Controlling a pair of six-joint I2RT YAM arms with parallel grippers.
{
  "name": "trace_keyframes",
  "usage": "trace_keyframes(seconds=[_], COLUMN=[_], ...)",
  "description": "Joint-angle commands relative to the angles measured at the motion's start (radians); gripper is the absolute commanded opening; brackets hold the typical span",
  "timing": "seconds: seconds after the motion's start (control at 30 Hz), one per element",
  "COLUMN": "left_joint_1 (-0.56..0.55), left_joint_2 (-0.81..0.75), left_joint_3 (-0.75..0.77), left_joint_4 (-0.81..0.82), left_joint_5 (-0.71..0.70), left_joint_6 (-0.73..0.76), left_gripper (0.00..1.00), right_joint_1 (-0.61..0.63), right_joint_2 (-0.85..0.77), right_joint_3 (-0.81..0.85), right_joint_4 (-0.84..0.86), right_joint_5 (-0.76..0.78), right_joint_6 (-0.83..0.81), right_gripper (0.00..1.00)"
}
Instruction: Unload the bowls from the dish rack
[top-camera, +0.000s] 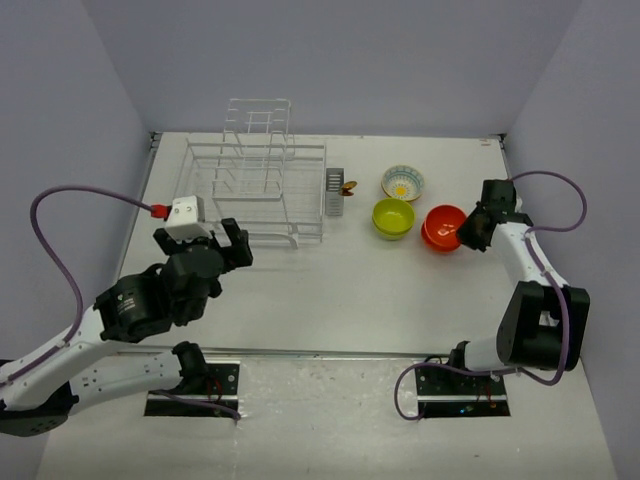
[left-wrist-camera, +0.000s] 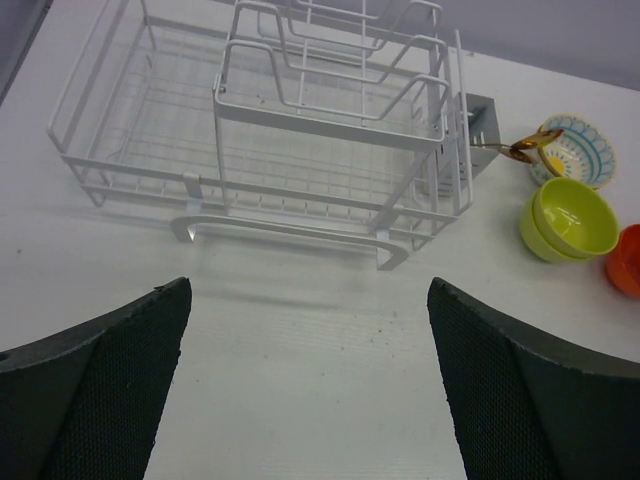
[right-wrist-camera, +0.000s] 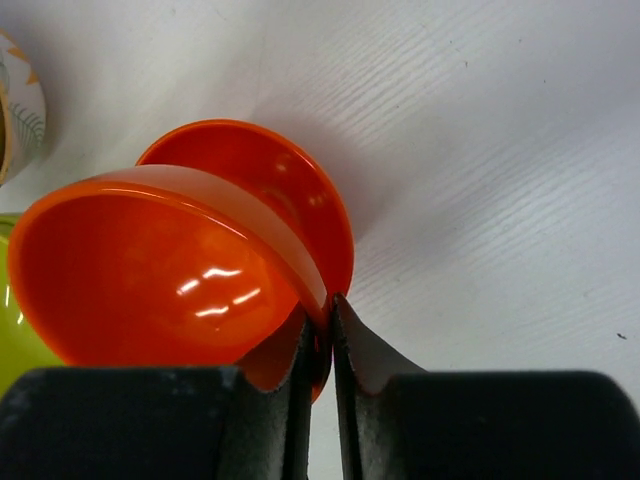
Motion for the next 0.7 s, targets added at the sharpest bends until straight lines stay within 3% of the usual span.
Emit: trace_keyframes(seconds=[0.0, 0.13, 0.17, 0.23, 0.33, 0.43, 0.5, 0.53, 0.67], left_joint_1=[0.004, 0.022, 0.041, 0.071, 0.163, 0.264, 0.331, 0.399, 0.529], left_joint_2=[0.06, 0.1, 0.111, 0.146, 0.174, 0.157, 0.139, 0.136, 0.107], left_joint_3=[-0.02, -0.054, -0.066, -0.076, -0.079, -0.091, -0.109, -0.116, -0.148], left_joint_4=[-0.078, -0.049, -0.018, 0.017, 0.072, 0.14, 0.167, 0.187, 0.174], left_joint_5=[-0.08, -0.08, -0.063, -0.019, 0.044, 0.107, 0.159, 0.175, 0.232], left_joint_6=[-0.105, -0.1, -0.094, -0.067, -0.039, -0.019, 0.015, 0.027, 0.049], left_gripper=[1.0, 1.0, 1.0, 1.0, 1.0, 1.0, 1.0, 1.0, 1.0], right_joint_1=[-0.005, -0.005, -0.005, -0.005, -0.007, -0.007, -0.004, 0.004, 0.01], right_joint_2=[-0.001, -0.007, -0.016, -0.041, -0.1, -0.249, -0.389, -0.436, -0.617], right_joint_3=[0.004, 0.004, 0.001, 0.001, 0.018, 0.021, 0.019, 0.03, 0.103], right_joint_4=[0.088, 0.086, 0.086, 0.082, 0.036, 0.002, -0.015, -0.047, -0.202], right_joint_5=[-0.001, -0.044, -0.059, -0.07, -0.081, -0.12, -0.194, -0.202, -0.205], right_joint_6=[0.023, 0.007, 0.006, -0.003, -0.014, -0.028, -0.058, -0.086, -0.149], right_gripper=[0.14, 0.26, 0.34, 0.42, 0.48, 0.6, 0.76, 0.96, 0.99])
